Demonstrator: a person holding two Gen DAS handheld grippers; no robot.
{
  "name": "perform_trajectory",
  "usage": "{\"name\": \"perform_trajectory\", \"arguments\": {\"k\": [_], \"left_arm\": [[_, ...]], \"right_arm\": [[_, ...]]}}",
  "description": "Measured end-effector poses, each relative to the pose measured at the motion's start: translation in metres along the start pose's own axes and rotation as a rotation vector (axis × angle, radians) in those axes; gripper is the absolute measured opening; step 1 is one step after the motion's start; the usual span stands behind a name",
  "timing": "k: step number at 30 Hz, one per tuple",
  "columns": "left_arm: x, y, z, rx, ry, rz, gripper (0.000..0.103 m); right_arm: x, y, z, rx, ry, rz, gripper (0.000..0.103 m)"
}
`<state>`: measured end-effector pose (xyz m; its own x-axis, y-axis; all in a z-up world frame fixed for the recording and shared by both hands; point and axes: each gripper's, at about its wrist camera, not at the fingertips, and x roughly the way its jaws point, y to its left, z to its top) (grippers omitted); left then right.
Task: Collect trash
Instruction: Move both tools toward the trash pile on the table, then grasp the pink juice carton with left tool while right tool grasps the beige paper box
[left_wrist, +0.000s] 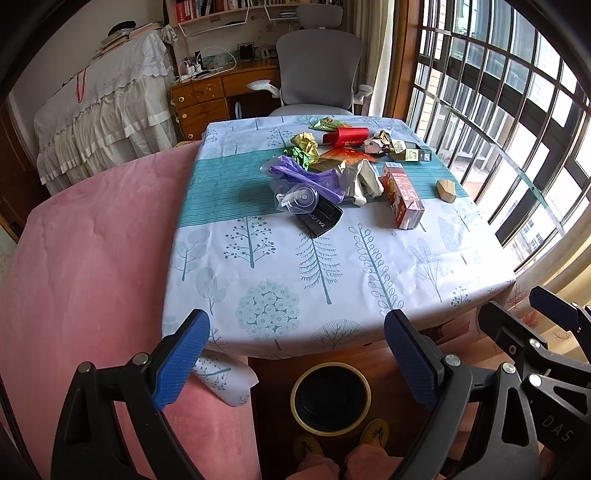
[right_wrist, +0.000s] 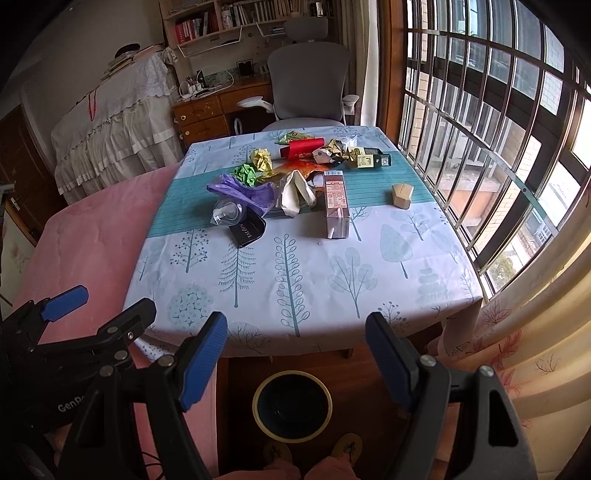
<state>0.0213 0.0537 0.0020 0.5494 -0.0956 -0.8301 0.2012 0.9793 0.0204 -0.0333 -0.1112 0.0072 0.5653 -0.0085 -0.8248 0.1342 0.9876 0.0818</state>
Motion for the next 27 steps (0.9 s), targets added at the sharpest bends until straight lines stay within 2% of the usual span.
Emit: {"name": "perform_trajectory", "arguments": {"k": [5, 9, 13, 19, 23, 27], "left_arm": [[0.01, -0.004, 0.011, 0.054, 0.005, 0.02, 0.094], [0.02, -0.01, 0.024, 0.067, 0.006, -0.028, 0.094], [0.031, -0.028, 0.043, 0.103, -0.002, -0.047, 0.094], [0.07, -0.068, 0.086, 0.136, 0.027, -0.077, 0.094], [0.108, -0.101, 0.126, 0.085, 0.072, -0.097, 0.094], [0.16, -0.14, 0.163, 0.046, 0.131, -0.086, 0.094]], "right_arm": [[0.001, 0.005, 0.007, -0.013, -0.02, -0.019, 0.078], [0.001, -0.001, 0.014, -0.008, -0.042, -0.04, 0.078], [0.01, -0.024, 0.028, 0.043, -0.044, -0.049, 0.078], [0.051, -0.085, 0.066, 0.119, -0.005, -0.039, 0.078], [0.09, -0.144, 0.106, 0.181, 0.04, -0.024, 0.078], [0.135, -0.198, 0.144, 0.184, 0.078, -0.023, 0.078]]}}
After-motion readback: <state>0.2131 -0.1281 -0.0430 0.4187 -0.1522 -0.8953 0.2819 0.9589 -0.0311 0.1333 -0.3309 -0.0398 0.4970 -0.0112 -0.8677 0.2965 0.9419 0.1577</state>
